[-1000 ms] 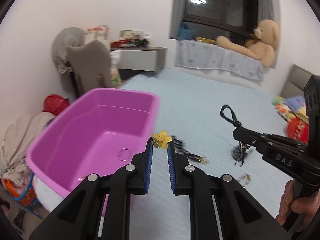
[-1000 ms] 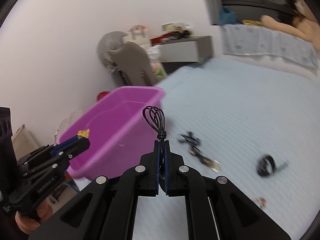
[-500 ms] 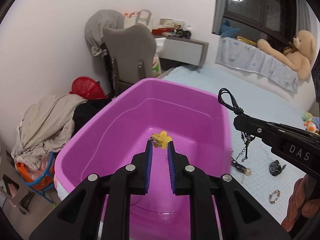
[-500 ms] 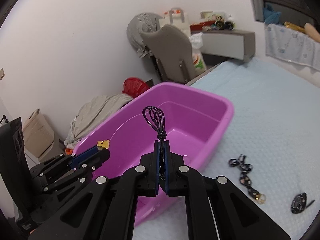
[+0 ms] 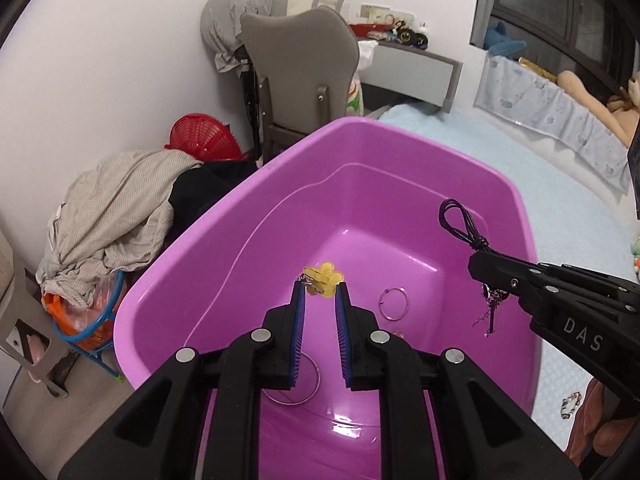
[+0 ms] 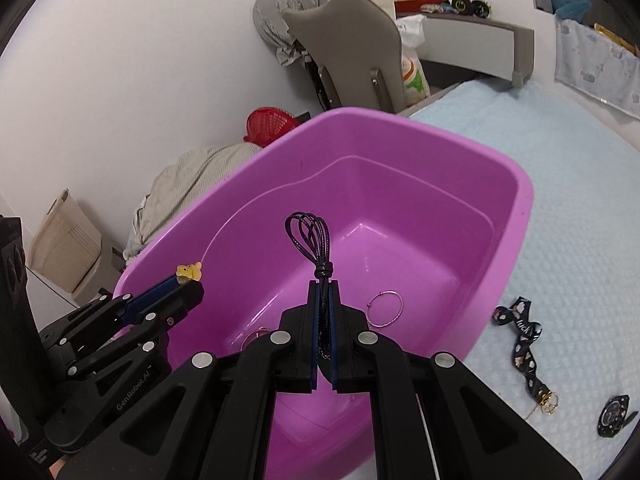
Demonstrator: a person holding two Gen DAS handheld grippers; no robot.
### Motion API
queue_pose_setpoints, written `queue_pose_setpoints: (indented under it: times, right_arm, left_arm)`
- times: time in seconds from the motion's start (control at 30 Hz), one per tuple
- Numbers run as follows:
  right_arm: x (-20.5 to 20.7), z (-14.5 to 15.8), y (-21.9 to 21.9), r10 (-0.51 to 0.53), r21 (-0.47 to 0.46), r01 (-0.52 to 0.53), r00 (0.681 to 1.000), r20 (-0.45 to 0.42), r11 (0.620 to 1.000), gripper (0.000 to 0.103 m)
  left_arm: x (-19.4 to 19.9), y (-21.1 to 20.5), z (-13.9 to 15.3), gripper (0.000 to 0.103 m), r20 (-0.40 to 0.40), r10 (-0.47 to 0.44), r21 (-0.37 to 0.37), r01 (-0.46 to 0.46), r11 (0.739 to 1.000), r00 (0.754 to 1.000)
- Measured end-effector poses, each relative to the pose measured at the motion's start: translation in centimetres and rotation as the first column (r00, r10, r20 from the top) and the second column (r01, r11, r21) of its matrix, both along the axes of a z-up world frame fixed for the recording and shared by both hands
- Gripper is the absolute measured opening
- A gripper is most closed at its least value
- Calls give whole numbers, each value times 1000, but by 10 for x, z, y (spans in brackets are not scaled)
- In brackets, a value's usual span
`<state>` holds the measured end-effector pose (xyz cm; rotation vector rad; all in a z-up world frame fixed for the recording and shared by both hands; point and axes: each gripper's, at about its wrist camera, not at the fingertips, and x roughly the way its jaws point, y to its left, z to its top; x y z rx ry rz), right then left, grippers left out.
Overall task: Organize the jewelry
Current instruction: 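Open both tools to drop the charm and necklace into the tub, then move both open tools back over the jewelry on the bed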
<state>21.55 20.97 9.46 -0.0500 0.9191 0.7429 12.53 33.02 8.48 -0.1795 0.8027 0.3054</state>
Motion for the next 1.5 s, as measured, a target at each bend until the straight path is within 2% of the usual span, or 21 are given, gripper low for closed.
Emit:
queue_pose_setpoints:
  times: [0.23, 0.27, 0.3, 0.33, 0.37, 0.4, 0.57, 0.7, 1.5]
  right_arm:
    - [6, -5, 4, -15, -13, 14, 1000, -10, 1000, 5]
    - [7, -6, 3, -16, -16, 16, 1000, -11, 1000, 7]
    - [7, -6, 3, -19, -23, 18, 1000, -10, 1000, 15]
    - [7, -5, 2, -23, -25, 23, 1000, -5, 999, 22]
    - [7, -5, 0, -29, -25, 29, 1000, -1, 999, 39]
    - [6, -3, -2, -39, -18, 39, 999, 5, 999, 47]
    - [4, 3, -6, -49, -13, 49, 999, 24, 999, 47]
    - [0, 7, -7, -47, -15, 48, 998, 38, 999, 47]
    - [-29, 17, -37, -64, 27, 63, 997, 42, 998, 48]
  left_arm:
    - [4, 1, -7, 17, -37, 12, -9, -12, 1000, 999]
    - [3, 0, -7, 23, -39, 20, -1, -20, 1000, 999]
    - [2, 0, -6, 29, -40, 24, 5, -24, 1000, 999]
    - [3, 0, -5, 52, -40, 28, 8, -28, 1000, 999]
    - [1, 0, -4, 79, -30, 40, 12, -40, 999, 999]
    - [-2, 1, -2, 81, -15, 48, 14, -48, 999, 999]
    - [-5, 1, 2, 81, -12, 62, 37, -61, 997, 998]
    - [-7, 2, 4, 84, -11, 76, 34, -75, 997, 997]
    - [-31, -12, 21, 85, 17, 75, 47, -75, 996, 997]
